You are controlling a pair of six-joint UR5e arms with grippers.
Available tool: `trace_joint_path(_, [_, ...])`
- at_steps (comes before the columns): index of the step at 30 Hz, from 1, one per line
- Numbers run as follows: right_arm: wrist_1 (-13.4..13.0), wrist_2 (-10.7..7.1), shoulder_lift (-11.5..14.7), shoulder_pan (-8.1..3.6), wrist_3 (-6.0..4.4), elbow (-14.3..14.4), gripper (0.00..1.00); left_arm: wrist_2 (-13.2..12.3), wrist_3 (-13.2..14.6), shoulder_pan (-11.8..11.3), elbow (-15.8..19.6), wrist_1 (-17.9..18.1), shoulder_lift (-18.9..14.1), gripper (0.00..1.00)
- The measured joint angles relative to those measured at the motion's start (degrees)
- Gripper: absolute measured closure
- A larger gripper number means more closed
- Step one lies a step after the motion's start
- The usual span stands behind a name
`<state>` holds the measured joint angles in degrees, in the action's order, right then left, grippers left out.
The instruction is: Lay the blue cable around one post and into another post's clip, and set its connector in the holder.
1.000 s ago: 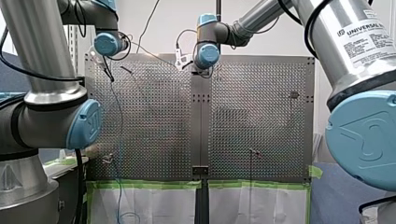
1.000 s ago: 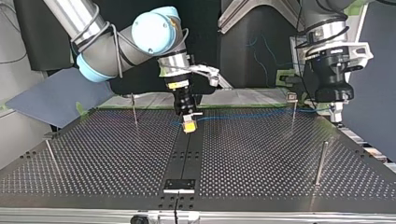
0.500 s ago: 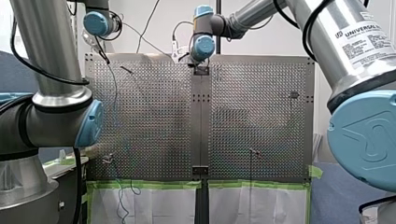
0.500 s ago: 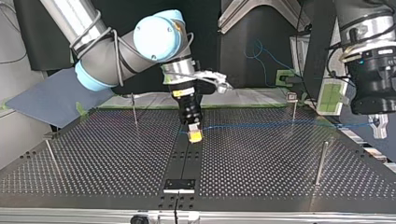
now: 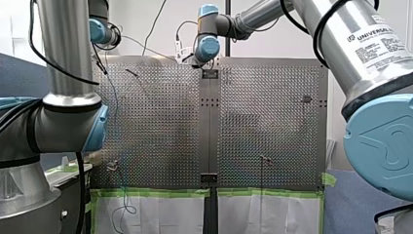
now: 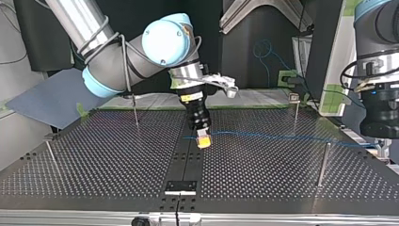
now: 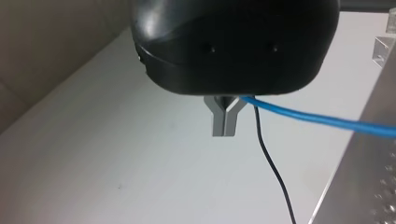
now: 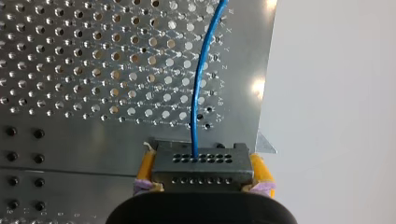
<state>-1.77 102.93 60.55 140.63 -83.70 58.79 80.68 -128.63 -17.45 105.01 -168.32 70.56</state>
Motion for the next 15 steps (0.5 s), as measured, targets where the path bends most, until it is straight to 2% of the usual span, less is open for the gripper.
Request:
trace_joint_path(7, [1.31,0.16,-1.69,0.33,0.08,-2.70,1.00,-3.00,0.00,-0.91,-0.48,1.50,3.94,1.00])
trace_joint_path(15, [2.95,0.45,-3.52,0.48,0.21,-6.05,1.00,-3.63,1.67,-1.01,-2.10,1.89,8.74,1.00])
